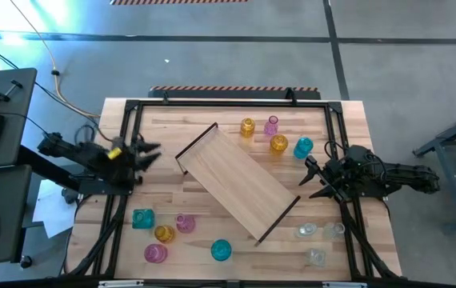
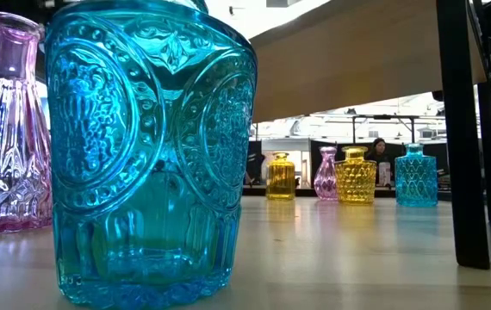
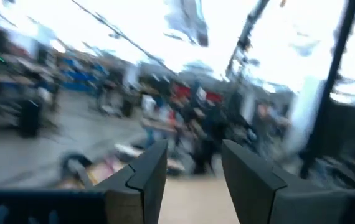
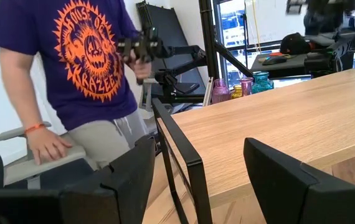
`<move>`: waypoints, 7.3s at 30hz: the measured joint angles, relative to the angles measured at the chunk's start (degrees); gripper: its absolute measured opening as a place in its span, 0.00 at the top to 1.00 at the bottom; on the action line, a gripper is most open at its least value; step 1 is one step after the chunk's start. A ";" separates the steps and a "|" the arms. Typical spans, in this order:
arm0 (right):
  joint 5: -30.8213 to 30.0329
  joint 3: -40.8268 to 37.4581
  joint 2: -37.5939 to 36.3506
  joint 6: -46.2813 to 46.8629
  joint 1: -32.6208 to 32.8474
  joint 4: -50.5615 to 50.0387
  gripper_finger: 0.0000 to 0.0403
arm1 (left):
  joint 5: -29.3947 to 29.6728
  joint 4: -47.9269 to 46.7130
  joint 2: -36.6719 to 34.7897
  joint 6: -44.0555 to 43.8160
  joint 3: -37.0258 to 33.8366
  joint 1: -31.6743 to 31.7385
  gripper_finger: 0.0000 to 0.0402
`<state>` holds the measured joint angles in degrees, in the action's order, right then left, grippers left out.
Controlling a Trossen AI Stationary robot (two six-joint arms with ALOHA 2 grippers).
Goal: Sort vases onto shelf
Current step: Put the middle pink flower vase on the shelf
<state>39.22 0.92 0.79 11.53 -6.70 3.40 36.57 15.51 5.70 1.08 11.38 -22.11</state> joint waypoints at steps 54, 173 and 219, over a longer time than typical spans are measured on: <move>0.00 0.01 -0.01 0.00 0.00 -0.22 0.43 | 29.08 24.49 38.07 42.52 21.79 10.23 0.65; -36.24 18.01 12.49 -7.01 0.00 9.88 0.43 | -12.98 -29.82 74.79 14.20 71.71 28.61 0.65; -47.58 52.47 48.60 -8.16 0.00 -32.15 0.43 | -17.26 -82.12 71.96 -29.99 58.75 -13.20 0.65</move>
<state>-8.36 53.39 49.39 3.37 -6.70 -28.75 19.31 -66.62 77.65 -28.91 70.13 -35.31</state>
